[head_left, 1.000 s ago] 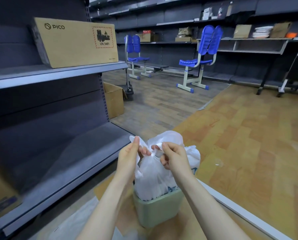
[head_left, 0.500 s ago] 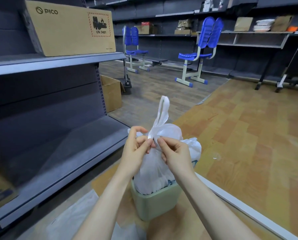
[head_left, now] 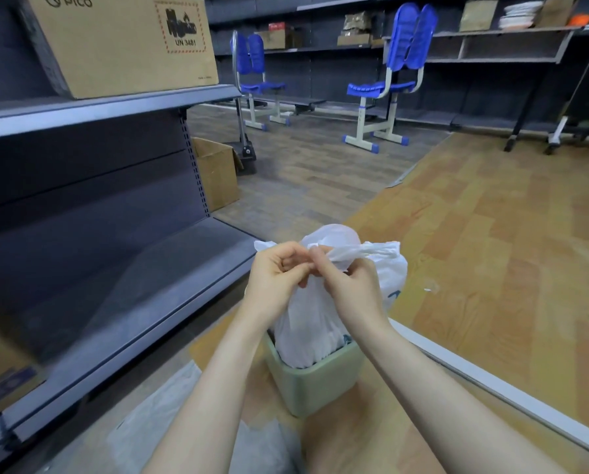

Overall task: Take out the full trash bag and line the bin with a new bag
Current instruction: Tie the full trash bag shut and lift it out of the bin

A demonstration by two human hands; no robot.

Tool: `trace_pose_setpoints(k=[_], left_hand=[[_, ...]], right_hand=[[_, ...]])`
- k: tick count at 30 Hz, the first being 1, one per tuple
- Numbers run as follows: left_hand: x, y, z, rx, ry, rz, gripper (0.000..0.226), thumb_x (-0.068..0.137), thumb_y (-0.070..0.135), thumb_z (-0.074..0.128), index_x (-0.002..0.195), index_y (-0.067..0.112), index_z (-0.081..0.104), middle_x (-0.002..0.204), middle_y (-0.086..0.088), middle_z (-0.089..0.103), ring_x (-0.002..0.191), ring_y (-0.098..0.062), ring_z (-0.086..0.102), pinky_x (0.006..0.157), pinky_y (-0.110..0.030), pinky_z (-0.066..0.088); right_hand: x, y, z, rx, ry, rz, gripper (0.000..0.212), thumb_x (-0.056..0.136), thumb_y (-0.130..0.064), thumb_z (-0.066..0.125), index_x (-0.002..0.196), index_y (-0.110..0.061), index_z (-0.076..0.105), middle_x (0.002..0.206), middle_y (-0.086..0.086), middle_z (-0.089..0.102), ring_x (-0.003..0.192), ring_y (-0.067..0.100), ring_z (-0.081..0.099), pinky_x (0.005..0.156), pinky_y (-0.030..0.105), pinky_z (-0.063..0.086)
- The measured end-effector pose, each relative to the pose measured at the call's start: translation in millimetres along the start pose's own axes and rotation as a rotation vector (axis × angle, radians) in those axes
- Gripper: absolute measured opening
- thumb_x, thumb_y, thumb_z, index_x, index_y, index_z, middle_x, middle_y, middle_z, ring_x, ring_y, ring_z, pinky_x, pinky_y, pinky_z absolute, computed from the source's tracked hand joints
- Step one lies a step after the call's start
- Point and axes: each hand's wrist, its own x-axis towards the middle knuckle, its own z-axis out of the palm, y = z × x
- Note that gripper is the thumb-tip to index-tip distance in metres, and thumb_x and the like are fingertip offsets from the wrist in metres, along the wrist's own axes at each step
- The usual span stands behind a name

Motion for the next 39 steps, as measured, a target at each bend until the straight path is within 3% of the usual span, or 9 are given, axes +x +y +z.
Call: trace_pose_setpoints(k=[4,7,13,18,21,25,29,33,39], left_hand=[[0.7,3.7,-4.5,0.013,-0.039,-0.041,0.026,0.082,-0.015,0.057,0.071,0.007,0.063,0.053,0.007,0.063,0.049,0.0,0.051,0.054,-0.011,0.042],[-0.9,6.5,-6.9,0.004,-0.064,-0.094,0.015,0.084,-0.008,0.059,0.078,0.004,0.064,0.062,-0.004,0.063,0.053,-0.004,0.051,0.058,-0.011,0.044],[1.0,7.1,-9.2,-0.192,0.013,-0.296,0.022,0.088,-0.009,0.051,0.083,0.007,0.065,0.063,0.001,0.066,0.056,-0.005,0.058,0.062,-0.016,0.047],[2.2,7.7,-8.3,-0.192,0.129,-0.364,0.015,0.088,-0.005,0.054,0.085,0.009,0.059,0.062,-0.003,0.061,0.056,-0.007,0.057,0.053,-0.014,0.044],[3.0,4.5,-9.1,-0.17,0.183,-0.368,0.017,0.086,-0.004,0.058,0.083,0.013,0.057,0.053,0.005,0.062,0.06,-0.01,0.054,0.059,-0.021,0.041],[0.2,3.4,-9.1,-0.186,0.17,-0.351,0.021,0.083,-0.007,0.06,0.085,0.014,0.055,0.064,0.0,0.061,0.062,-0.01,0.054,0.057,-0.017,0.045],[-2.2,4.0,-6.4,-0.151,0.157,-0.276,0.024,0.082,-0.007,0.059,0.085,0.016,0.054,0.056,0.007,0.058,0.055,0.003,0.057,0.048,-0.009,0.046],[-4.0,4.6,-4.9,-0.09,0.154,-0.215,0.024,0.083,-0.005,0.059,0.083,0.019,0.053,0.059,0.006,0.058,0.06,0.001,0.056,0.047,-0.01,0.043],[-4.6,4.6,-7.9,-0.097,0.119,-0.23,0.023,0.083,-0.002,0.06,0.086,0.02,0.054,0.057,0.012,0.06,0.071,-0.006,0.058,0.057,-0.016,0.046]], right_hand=[[3.9,5.6,2.0,0.014,0.063,0.12,0.028,0.093,-0.03,0.055,0.068,-0.023,0.063,0.036,-0.014,0.045,0.04,-0.004,0.044,0.048,0.005,0.034],[8.9,10.3,0.6,0.18,0.08,0.193,0.011,0.09,-0.025,0.061,0.085,-0.021,0.07,0.045,-0.008,0.041,0.038,0.0,0.039,0.046,0.009,0.032],[12.4,16.0,-2.4,0.263,-0.058,0.185,0.02,0.094,-0.025,0.054,0.105,-0.015,0.068,0.063,0.003,0.042,0.041,0.001,0.031,0.045,0.012,0.028],[10.6,8.9,-9.7,0.11,-0.19,0.034,0.021,0.097,-0.013,0.047,0.085,-0.017,0.063,0.042,-0.012,0.038,0.041,0.002,0.034,0.042,0.01,0.027],[8.9,1.0,-12.4,-0.066,-0.286,-0.106,0.023,0.097,-0.009,0.047,0.08,-0.015,0.062,0.045,-0.013,0.048,0.042,0.002,0.038,0.044,0.007,0.03],[10.1,-2.3,-13.8,-0.269,-0.351,-0.19,0.023,0.097,-0.014,0.048,0.078,-0.014,0.062,0.063,-0.013,0.055,0.046,0.01,0.043,0.049,0.012,0.036],[12.7,-0.1,-16.7,-0.414,-0.328,-0.175,0.017,0.093,-0.018,0.057,0.08,-0.018,0.068,0.053,-0.016,0.057,0.038,0.008,0.039,0.045,0.01,0.034],[14.1,0.1,-19.4,-0.402,-0.289,-0.187,0.012,0.086,-0.015,0.066,0.081,-0.011,0.076,0.061,-0.004,0.063,0.042,0.002,0.049,0.048,0.007,0.033],[12.5,1.5,-19.0,-0.215,-0.24,-0.157,0.014,0.081,-0.011,0.072,0.068,-0.016,0.068,0.049,-0.014,0.059,0.038,0.004,0.044,0.043,0.014,0.035]])
